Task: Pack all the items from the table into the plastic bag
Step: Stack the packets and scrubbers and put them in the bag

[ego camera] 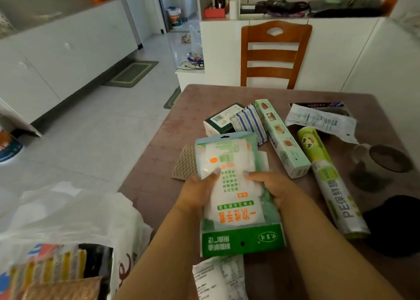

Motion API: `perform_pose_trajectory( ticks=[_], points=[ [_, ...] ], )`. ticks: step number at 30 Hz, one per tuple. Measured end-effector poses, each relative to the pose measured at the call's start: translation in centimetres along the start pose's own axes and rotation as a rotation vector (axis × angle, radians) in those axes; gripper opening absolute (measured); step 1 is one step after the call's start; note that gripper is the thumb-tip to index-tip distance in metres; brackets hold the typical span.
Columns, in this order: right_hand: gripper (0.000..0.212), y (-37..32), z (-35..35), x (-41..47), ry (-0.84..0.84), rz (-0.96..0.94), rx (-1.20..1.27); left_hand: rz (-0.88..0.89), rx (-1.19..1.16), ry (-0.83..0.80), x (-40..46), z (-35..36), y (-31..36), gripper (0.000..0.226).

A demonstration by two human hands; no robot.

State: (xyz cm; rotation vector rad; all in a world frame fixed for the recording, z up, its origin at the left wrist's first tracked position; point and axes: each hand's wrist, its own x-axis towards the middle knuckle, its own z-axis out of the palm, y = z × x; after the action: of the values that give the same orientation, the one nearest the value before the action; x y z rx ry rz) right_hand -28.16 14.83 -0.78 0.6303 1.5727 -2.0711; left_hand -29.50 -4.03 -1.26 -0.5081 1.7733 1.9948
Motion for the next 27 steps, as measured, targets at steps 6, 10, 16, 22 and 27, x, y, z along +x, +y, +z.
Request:
perform_pose_trajectory(
  ticks=[6,10,16,22,27],
  points=[
    [0.021,1.7,-2.8,1.4,0.173,-0.003,0.036,0.045,0.693,0.621,6.2,-2.2,0.8,0.056],
    [0.009,2.7,-3.3,1.9,0.203,0.011,0.029,0.013,0.79,0.548,7.8,-2.4,1.5,0.07],
    [0.018,2.5,-3.1,1.9,0.213,0.029,0.0,-0.005,0.361,0.419,5.5,-1.3,4.5,0.016],
    [0.046,1.9,-2.2,1.5,0.205,0.001,0.067,-0.028,0.633,0.069,-0.1,3.9,-0.5,0.021],
    [0.052,2.3,-3.9,1.3,0.216,-0.095,0.094,0.238,0.794,0.187,2.1,5.6,2.2,0.034]
  ],
)
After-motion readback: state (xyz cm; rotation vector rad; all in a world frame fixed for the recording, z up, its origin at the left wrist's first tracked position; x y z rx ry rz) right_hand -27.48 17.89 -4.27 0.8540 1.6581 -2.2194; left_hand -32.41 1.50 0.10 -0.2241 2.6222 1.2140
